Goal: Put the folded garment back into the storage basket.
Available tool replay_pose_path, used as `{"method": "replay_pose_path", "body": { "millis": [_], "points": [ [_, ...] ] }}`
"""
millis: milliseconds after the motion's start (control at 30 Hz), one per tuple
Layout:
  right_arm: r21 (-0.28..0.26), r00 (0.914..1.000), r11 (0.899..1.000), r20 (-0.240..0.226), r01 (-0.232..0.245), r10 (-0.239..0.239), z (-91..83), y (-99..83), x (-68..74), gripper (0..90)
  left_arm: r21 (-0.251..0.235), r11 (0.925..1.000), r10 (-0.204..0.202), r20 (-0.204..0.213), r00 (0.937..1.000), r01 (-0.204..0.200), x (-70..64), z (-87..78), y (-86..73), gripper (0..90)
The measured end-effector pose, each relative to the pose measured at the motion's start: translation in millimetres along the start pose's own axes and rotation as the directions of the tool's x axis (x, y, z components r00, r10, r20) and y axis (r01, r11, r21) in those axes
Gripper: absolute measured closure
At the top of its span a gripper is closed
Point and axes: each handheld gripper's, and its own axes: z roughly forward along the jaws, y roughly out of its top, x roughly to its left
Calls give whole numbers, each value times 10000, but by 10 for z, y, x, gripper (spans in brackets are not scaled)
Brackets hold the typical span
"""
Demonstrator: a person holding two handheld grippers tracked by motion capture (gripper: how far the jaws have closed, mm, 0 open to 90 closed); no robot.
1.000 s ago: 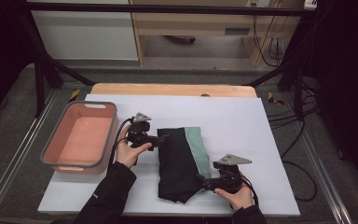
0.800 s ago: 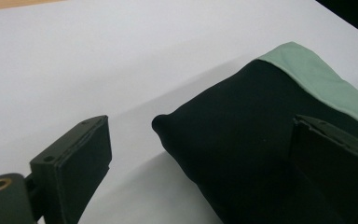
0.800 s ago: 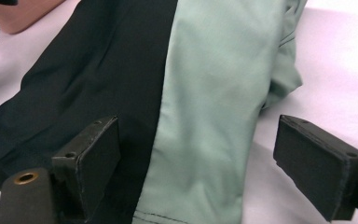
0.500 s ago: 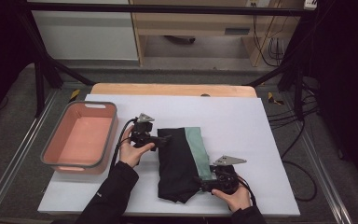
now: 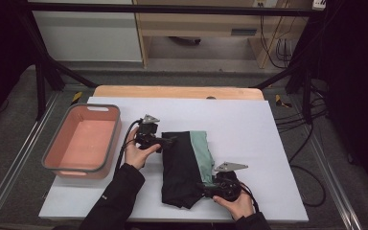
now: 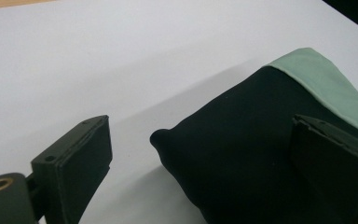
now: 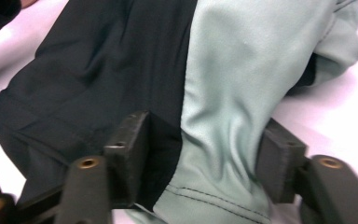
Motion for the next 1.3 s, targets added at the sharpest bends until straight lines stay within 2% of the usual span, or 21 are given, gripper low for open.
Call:
{"method": "replay_pose_path", "body": {
  "millis": [267,467,600,867,1100,1200,1267,1300],
  "points": [
    [169,9998,9999,176,2,-5,4,8,22,572,124,9999,-99,53,9999,98,-3,61,16,57],
    [448,9996,9989,242,108,-119,4,25,50,640,120,9991,-417,361,9985,412,18,76,-18,70],
    [653,10000,9979,96,9,-15,7,35,54,716,137,9990,-424,459,9980,418,27,74,-17,72],
    [763,9991,9966,-243,-316,335,10,46,21,773,153,9985,-530,638,9966,521,32,89,-14,86],
    [754,9987,9964,-285,-391,413,-1,64,8,781,334,9946,-1016,1230,9872,982,75,139,-39,164],
    [778,9988,9963,-297,-375,399,1,65,3,781,336,9930,-1173,1515,9815,1134,73,152,-52,230],
    [772,9989,9964,-295,-352,375,3,64,1,781,340,9932,-1152,1507,9818,1113,67,160,-55,258],
    [773,9989,9964,-293,-342,365,4,64,1,781,359,9928,-1190,1611,9797,1147,66,160,-56,295]
  ]
}}
